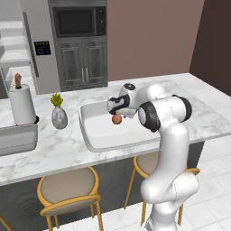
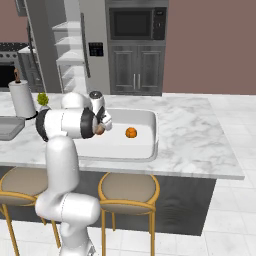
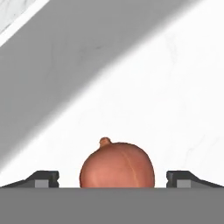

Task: Place the cold items (onion and orange) from the fridge in one tupperware on the dining counter. Place the warm items (hot dog and kebab skewer) in the stove area in another tupperware.

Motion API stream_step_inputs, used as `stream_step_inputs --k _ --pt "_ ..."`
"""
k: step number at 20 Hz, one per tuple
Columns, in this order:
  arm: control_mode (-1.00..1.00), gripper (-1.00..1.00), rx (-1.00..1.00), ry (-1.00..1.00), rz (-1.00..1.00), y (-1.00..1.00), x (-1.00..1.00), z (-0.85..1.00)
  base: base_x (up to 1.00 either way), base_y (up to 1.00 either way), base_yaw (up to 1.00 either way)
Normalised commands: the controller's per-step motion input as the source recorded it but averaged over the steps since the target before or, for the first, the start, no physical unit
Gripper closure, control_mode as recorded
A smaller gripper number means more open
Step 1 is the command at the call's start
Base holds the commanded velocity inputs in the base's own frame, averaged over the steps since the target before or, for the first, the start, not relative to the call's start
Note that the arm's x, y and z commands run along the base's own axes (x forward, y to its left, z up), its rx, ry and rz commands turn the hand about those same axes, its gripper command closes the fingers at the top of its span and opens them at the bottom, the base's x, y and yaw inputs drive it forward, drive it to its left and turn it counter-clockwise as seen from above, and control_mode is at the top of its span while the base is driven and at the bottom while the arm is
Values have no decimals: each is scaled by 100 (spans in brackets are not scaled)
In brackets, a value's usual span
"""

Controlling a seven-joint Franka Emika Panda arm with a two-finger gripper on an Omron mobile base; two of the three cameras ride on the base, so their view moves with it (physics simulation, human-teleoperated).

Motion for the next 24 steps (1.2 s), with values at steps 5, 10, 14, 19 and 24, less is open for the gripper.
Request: stream_step_inputs --k 5,10,14,19,24 --pt "-100 -100 -9 -4 4 -16 -45 92 0 0 0" --pt "-100 -100 -28 -7 14 -3 -100 100 0 0 0" --pt "-100 -100 -27 0 17 -7 -100 100 0 0 0" --pt "-100 -100 -10 -1 6 -29 -100 100 0 0 0" --pt "-100 -100 22 -25 1 -64 -100 50 0 0 0"
